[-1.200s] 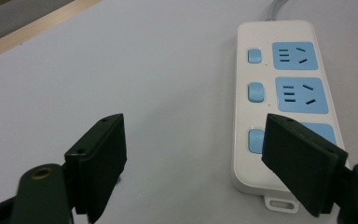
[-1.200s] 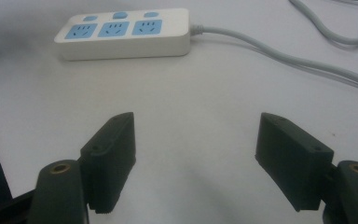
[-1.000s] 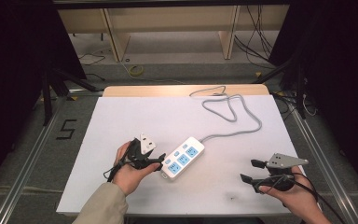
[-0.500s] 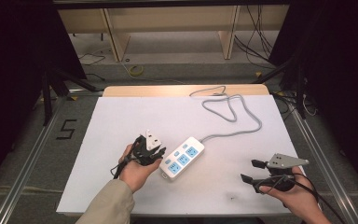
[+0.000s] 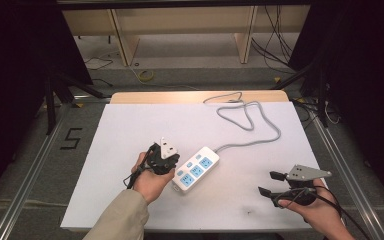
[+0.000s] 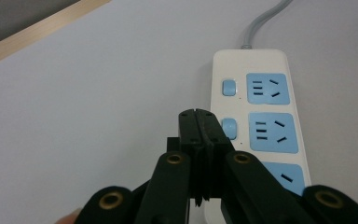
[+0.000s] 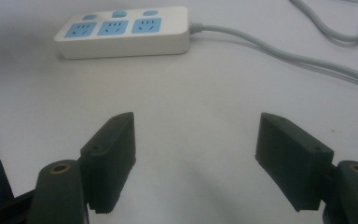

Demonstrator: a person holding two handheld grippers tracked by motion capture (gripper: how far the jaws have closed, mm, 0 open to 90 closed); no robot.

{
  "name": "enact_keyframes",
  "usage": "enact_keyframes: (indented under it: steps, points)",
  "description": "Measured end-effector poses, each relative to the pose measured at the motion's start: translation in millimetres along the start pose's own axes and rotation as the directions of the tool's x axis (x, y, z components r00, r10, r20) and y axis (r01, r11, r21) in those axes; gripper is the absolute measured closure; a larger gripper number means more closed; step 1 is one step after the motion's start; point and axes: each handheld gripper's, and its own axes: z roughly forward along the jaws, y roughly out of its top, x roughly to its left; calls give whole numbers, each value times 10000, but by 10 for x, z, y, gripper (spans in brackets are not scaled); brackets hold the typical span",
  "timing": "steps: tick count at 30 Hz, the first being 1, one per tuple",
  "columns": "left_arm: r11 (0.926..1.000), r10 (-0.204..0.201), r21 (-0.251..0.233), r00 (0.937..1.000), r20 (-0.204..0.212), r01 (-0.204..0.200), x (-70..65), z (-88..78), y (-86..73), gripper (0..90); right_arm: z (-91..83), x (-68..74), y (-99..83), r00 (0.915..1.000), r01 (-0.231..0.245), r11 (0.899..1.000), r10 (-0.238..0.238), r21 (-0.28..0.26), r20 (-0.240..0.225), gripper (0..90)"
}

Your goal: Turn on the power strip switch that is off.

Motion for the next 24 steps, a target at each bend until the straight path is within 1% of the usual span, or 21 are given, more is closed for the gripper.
enact_keyframes:
  steps: [3,4,7,15,18,20,23,24]
  points:
    - [10000,-30,37,10000,42,30,-16,22,15,897,-3,-1,-2,10000,-12,10000,12,16,10,290]
    - [10000,20,81,10000,54,-20,-17,28,20,897,-5,-3,-3,10000,7,10000,-7,23,11,290]
    - [10000,-38,78,9999,138,37,-33,53,32,896,-9,-6,-6,10000,9,10000,-9,20,18,290]
    - [9995,124,277,9997,227,-131,-68,107,64,896,-16,-2,-10,10000,-31,10000,31,14,48,290]
    - [9996,77,284,9996,257,-85,-86,131,75,897,-18,-3,-12,10000,-31,10000,31,15,53,290]
    - [9991,166,385,9995,282,-177,-92,142,83,897,-19,-3,-13,10000,-32,10000,32,17,52,290]
    - [9990,139,427,9994,317,-152,-110,164,96,897,-22,-3,-14,10000,-35,10000,35,23,48,290]
    - [9987,190,474,9992,345,-206,-110,170,102,897,-22,-3,-14,10000,-35,10000,35,18,54,290]
